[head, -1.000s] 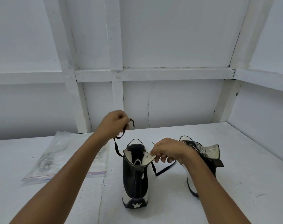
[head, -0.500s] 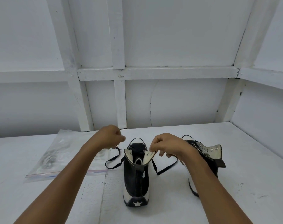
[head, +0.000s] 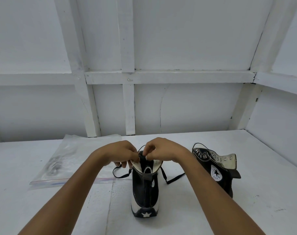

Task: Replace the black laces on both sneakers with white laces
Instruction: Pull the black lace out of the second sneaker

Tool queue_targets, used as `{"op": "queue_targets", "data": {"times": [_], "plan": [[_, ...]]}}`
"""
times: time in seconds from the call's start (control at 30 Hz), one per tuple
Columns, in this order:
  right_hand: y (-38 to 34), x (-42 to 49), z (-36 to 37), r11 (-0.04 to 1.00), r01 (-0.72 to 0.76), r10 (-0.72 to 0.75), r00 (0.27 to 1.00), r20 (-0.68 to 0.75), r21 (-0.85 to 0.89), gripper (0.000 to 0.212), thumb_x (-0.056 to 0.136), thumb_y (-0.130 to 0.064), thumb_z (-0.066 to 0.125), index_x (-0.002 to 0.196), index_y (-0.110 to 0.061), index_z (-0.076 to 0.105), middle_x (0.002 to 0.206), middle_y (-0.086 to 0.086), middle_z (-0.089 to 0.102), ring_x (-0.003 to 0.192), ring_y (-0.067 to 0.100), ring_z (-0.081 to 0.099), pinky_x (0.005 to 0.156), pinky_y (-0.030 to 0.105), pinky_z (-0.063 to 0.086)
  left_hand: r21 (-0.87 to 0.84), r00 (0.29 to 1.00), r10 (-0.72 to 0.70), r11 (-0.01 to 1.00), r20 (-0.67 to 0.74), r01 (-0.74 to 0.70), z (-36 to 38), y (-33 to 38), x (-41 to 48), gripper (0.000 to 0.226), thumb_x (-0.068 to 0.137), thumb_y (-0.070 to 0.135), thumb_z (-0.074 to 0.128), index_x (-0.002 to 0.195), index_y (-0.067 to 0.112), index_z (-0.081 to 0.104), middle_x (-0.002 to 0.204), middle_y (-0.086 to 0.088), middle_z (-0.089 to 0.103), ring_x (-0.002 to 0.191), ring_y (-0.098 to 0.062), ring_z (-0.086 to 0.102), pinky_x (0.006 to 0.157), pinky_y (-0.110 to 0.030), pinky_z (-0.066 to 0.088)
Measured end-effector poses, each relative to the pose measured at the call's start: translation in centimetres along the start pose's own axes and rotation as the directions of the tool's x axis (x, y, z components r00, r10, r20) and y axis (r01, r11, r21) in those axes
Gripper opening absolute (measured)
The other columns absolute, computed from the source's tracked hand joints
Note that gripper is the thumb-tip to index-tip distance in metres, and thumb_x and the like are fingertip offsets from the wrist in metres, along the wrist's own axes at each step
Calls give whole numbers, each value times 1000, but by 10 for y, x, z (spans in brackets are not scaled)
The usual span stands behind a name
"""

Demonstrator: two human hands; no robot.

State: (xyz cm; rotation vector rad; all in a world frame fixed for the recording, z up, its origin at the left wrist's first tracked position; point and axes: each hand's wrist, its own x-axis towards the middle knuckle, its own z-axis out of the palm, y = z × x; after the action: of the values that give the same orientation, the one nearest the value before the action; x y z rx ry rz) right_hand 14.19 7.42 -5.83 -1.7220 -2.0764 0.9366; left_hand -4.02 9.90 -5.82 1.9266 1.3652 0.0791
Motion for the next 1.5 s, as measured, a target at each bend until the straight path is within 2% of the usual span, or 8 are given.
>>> {"op": "queue_targets", "data": {"times": [0.23,0.5,0.7,1.0,1.17,1.23,1.33,1.5], "plan": [[5,0,3,999,-25,27,998,-50,37,10,77,-10,67,75,-19,72,66,-12,60,65,11,53,59,27,44,-45,1000,10,999,15,-9,-2,-6,2,16,87,20,63,72,20,64,63,9,64,62,-12,58,56,-21,41],[28,0,-8,971,-223,179,914,-363,-82,10,78,-6,45,70,-10,49,79,7,59,69,20,46,62,29,37,-37,999,32,999,37,-30,-4,-8,7,14,87,24,65,74,21,66,70,6,67,62,-10,61,58,-23,44],[10,-8,-12,1000,19,-15,976,-216,13,11,83,-22,70,93,-21,70,104,-7,65,77,4,56,61,18,44,16,999,24,1000,23,-25,-5,-4,11,19,89,26,64,71,20,63,65,7,65,61,-10,58,58,-23,43],[-5,7,2,981,23,-21,1000,15,-194,15,79,-18,73,70,-27,67,84,-7,66,70,7,55,57,19,42,43,1000,22,999,16,-22,-5,-4,7,24,91,26,61,68,19,64,60,7,64,56,-11,49,53,-22,37],[-2,3,-8,949,67,-25,990,-140,308,9,88,-4,58,85,-11,63,97,5,74,86,15,62,73,28,45,11,1000,21,1000,14,-21,-5,-9,7,19,89,26,62,72,18,63,64,4,66,59,-13,51,53,-22,38],[-1,2,-14,794,130,-33,985,-171,594,14,95,-3,50,85,-11,53,97,11,75,92,20,68,83,34,49,-1,1000,25,1000,12,-25,-5,-10,8,21,89,26,63,69,19,62,63,5,65,59,-12,52,54,-22,38],[3,-1,-23,450,166,-12,984,-180,878,19,100,0,43,84,-9,47,68,11,65,63,25,64,75,40,55,3,999,39,999,11,-39,-5,-8,11,22,90,25,64,68,21,61,62,7,62,61,-11,55,56,-22,40],[15,-2,-25,818,97,51,969,-240,566,9,91,-12,65,87,-8,58,48,-8,39,44,10,30,45,22,32,14,999,49,999,14,-50,-4,-5,14,20,90,23,62,70,20,61,62,9,62,61,-10,56,56,-22,42]]}}
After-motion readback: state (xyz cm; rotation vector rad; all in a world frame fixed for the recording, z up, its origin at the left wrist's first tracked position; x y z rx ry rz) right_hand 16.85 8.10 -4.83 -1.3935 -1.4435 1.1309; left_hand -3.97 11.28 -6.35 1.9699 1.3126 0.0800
